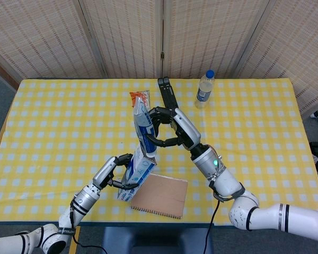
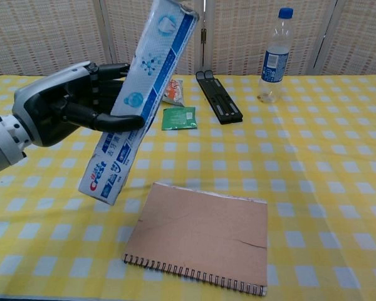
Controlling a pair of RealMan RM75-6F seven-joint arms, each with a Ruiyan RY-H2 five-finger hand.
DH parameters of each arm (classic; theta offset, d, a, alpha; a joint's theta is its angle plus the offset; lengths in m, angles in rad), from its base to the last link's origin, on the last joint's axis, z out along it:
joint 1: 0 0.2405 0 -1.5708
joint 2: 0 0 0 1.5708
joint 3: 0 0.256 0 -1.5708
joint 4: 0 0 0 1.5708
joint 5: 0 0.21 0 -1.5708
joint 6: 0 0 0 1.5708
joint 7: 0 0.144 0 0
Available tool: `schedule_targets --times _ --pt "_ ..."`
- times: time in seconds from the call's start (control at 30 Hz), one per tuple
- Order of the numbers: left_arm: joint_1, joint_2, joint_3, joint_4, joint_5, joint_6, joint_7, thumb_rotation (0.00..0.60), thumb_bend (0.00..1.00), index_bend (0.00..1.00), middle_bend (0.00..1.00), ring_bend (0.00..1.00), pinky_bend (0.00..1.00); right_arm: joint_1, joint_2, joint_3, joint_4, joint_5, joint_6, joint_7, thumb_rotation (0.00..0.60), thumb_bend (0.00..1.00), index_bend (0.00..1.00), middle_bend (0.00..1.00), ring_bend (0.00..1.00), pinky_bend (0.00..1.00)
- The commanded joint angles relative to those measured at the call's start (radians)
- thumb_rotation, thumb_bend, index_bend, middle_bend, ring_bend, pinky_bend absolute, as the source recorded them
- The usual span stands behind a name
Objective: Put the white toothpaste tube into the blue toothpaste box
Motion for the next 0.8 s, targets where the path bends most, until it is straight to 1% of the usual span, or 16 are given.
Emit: schedule_targets --times 0.03,0.2,0.3,0.43,0.53,0.8 --pt "0.000 -0.005 -0.004 -0.008 -0.006 0.005 0.012 0.600 0.21 0.42 0.57 0.59 0.62 0.012 0.004 -0.006 0.013 -0.018 -0.006 0.006 0.600 0.37 0.68 0.55 0.58 0.61" --pt "-0.001 0.010 -0.006 -0.026 -0.018 0.000 0.008 0.600 0.21 0.42 0.57 0.59 0.62 0.029 -0.003 -0.026 0.030 -0.019 -0.001 -0.030 0.600 0.37 0.68 0.55 0.58 0.61" --pt "0.005 0.008 -0.007 -0.034 -0.022 0.013 0.019 0.600 0.21 0.42 0.57 0.59 0.62 0.047 -0.006 -0.029 0.041 -0.011 -0.027 -0.008 0.600 0.37 0.68 0.54 0.58 0.61" --pt "-0.003 0.025 -0.021 -0.045 -0.030 0.006 0.004 0.600 0.21 0.42 0.57 0.59 0.62 0.066 -0.012 -0.032 0.061 -0.027 -0.039 0.014 0.600 0.37 0.68 0.54 0.58 0.61" --pt "-0.001 0.025 -0.021 -0.047 -0.033 0.008 0.005 0.600 0.21 0.42 0.57 0.59 0.62 0.072 -0.021 -0.032 0.077 -0.053 -0.024 0.041 0.600 0.37 0.68 0.54 0.58 0.61" --pt "0.002 0.021 -0.003 -0.043 -0.022 0.009 -0.004 0.600 0.21 0.42 0.57 0.59 0.62 0.075 -0.034 -0.028 0.099 -0.078 0.020 0.103 0.600 0.37 0.68 0.54 0.58 0.61"
